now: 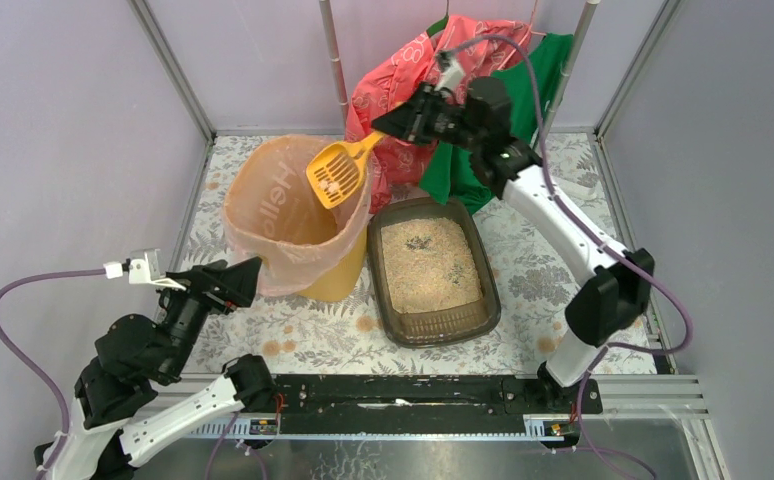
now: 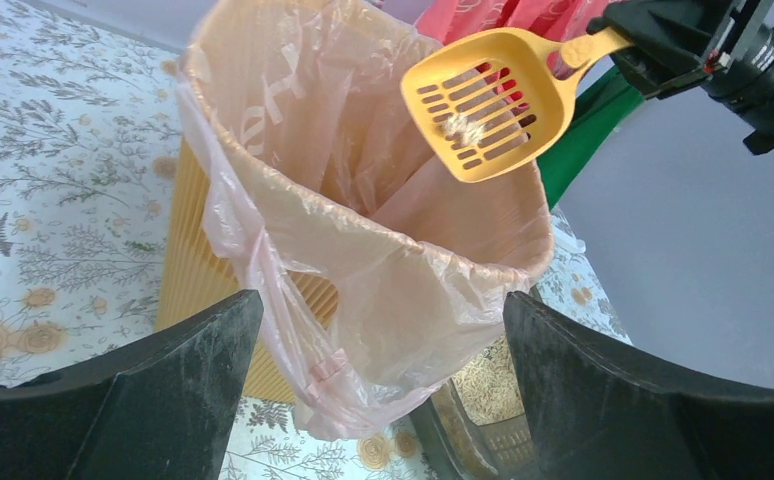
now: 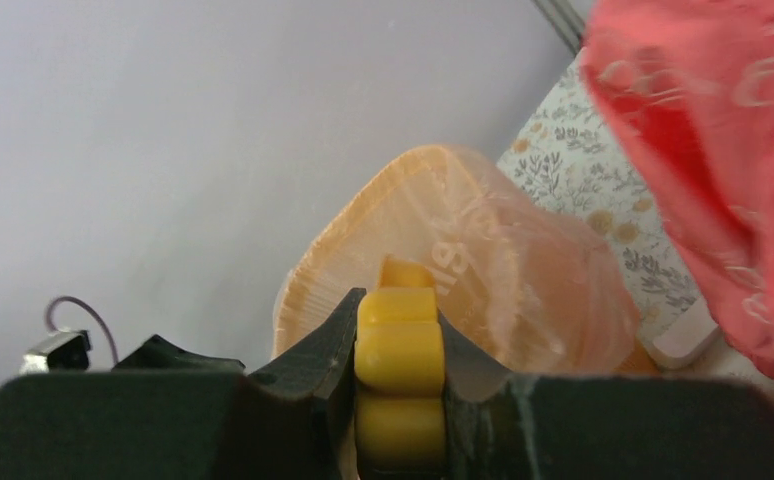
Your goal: Clean the litter box
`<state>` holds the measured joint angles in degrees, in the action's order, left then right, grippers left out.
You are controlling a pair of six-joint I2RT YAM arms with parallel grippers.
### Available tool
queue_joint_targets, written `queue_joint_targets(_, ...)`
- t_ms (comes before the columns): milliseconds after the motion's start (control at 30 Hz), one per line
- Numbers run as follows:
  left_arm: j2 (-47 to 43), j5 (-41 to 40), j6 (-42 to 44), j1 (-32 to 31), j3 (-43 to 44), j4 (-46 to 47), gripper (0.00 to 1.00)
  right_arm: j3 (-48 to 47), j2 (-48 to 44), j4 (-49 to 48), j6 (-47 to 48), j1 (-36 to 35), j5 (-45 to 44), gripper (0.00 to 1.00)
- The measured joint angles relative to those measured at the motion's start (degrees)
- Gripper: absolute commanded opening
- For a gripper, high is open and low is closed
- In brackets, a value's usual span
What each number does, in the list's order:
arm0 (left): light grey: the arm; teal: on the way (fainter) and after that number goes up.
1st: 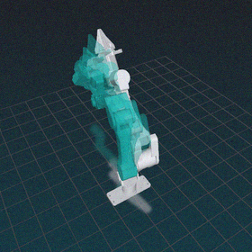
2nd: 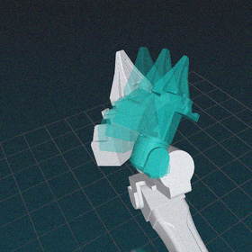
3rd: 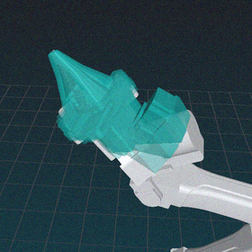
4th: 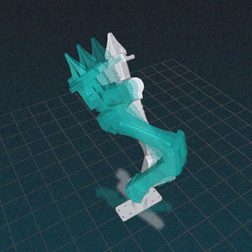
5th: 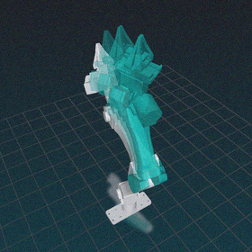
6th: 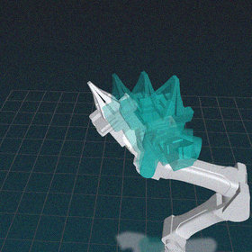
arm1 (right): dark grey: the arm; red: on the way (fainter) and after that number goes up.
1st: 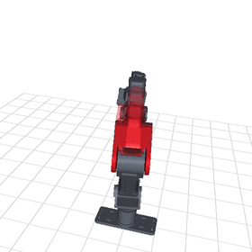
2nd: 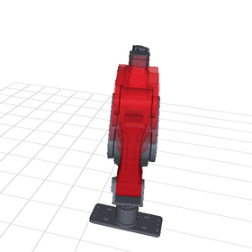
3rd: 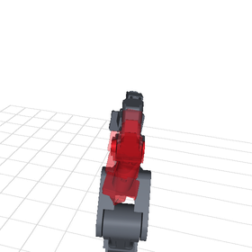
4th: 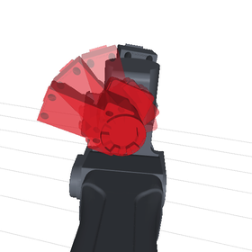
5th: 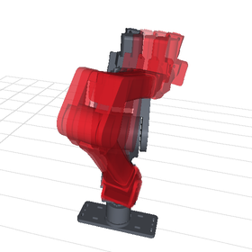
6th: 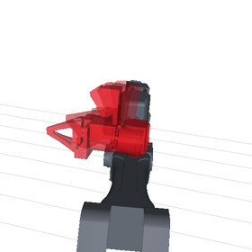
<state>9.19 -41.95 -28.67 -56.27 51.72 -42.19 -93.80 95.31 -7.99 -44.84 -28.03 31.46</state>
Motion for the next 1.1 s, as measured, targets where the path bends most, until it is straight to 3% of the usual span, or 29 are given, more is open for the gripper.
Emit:
queue_joint_targets(333, -0.8, -2.0, -0.3, 0.0, 0.3, -2.5, 0.99, -32.9, 15.5, 26.5, 31.7, -25.1, -20.5, 0.0)
queue_joint_targets(500, -0.8, -2.3, -0.4, 0.0, 0.2, -2.8, 0.99, -34.6, 16.8, 30.4, 39.5, -29.9, -26.4, 0.0)
queue_joint_targets(633, -0.8, -2.6, -0.4, 0.0, 0.2, -3.3, 0.99, -32.7, 16.4, 30.1, 40.0, -27.2, -27.3, 0.0)
queue_joint_targets(733, -0.8, -2.7, -0.4, 0.0, 0.2, -3.8, 0.99, -26.9, 13.8, 26.9, 35.8, -22.8, -23.0, 0.0)
queue_joint_targets(833, -0.8, -2.8, -0.6, 0.0, 0.2, -3.8, 0.99, -17.3, 9.2, 19.5, 28.4, -15.4, -16.1, 0.0)
queue_joint_targets(1100, -0.8, -3.1, -1.3, 0.0, -1.1, -3.9, 0.99, 5.0, -1.0, -11.6, 0.2, 4.9, -0.2, 0.0)
